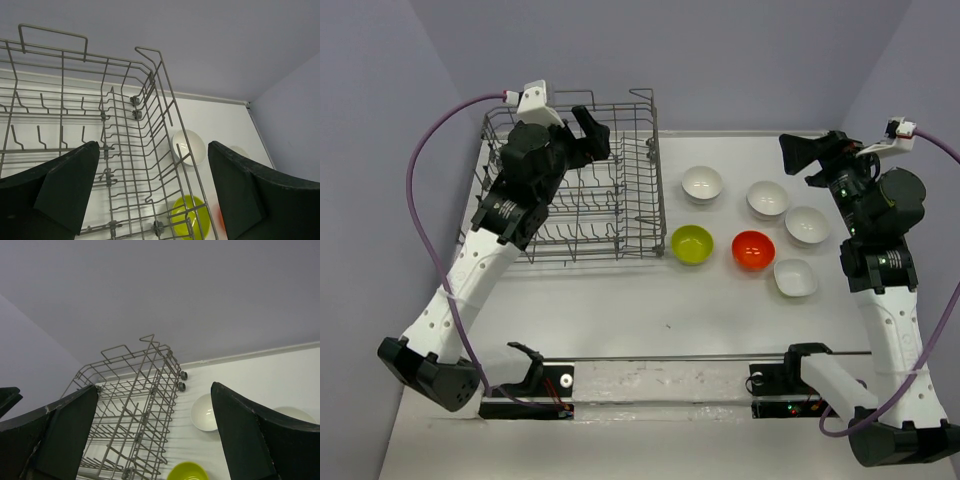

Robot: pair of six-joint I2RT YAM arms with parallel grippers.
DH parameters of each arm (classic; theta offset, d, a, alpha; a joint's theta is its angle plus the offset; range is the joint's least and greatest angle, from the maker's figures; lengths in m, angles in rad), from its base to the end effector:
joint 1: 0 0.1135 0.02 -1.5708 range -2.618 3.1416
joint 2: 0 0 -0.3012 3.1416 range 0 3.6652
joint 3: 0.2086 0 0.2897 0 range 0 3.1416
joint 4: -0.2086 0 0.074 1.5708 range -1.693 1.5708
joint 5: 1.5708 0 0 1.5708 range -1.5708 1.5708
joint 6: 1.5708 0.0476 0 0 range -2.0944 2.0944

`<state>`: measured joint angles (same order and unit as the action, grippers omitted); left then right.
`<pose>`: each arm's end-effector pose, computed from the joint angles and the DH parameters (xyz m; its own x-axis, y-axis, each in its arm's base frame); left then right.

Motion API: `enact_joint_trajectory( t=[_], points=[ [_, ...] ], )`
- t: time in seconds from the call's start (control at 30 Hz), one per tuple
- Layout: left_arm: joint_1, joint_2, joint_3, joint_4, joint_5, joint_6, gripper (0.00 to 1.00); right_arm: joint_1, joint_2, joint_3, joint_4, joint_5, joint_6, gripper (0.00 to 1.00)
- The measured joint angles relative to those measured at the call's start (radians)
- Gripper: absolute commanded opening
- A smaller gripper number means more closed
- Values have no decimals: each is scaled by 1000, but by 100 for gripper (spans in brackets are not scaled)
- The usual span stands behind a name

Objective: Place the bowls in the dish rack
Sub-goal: Pick up the bowl from the center of the board.

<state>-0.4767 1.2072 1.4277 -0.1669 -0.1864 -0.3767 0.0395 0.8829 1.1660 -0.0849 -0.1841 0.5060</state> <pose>0.2679 -0.1284 0.5220 -0.0611 -0.3753 -0.9249 0.2839 0.8818 -0.3766 0.2021 0.0167 0.5068 0.0664 0.4795 -0.8750 -0.2862 0.8493 0.4437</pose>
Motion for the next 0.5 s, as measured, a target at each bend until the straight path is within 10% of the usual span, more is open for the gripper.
enact_joint_trajectory(
  t=[0.5],
  points=[
    [-52, 87, 15, -1, 2, 0, 99, 0, 94, 14, -61, 27, -16, 100]
  ],
)
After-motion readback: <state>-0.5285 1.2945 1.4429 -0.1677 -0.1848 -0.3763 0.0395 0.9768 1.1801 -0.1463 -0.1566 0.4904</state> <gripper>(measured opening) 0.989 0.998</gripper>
